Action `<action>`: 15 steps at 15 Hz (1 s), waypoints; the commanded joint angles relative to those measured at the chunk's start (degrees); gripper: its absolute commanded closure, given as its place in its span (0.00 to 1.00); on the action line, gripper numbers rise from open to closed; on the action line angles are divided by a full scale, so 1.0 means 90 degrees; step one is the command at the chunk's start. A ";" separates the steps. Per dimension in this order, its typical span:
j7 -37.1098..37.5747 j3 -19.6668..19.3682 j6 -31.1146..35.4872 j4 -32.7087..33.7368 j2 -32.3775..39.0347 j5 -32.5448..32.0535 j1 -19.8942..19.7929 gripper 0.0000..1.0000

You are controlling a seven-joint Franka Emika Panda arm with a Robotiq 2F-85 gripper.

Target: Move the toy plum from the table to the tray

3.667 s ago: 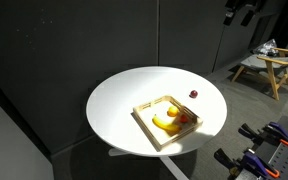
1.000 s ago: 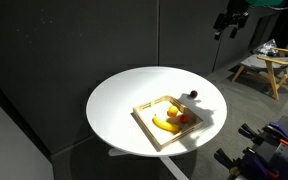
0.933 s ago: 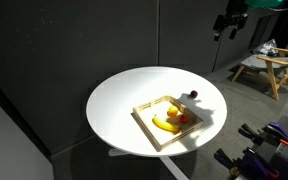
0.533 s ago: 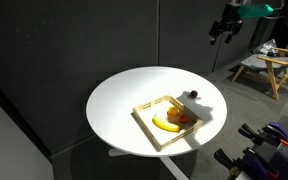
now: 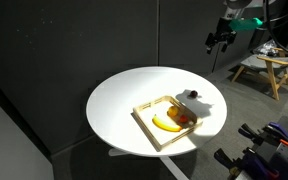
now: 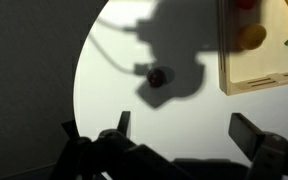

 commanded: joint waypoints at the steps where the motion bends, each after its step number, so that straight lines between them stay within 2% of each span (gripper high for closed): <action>1: -0.0214 0.0001 -0.0126 0.0462 0.0514 0.0211 -0.0133 0.00; 15: -0.0133 0.0078 0.0068 0.1471 0.2161 0.0266 -0.0266 0.00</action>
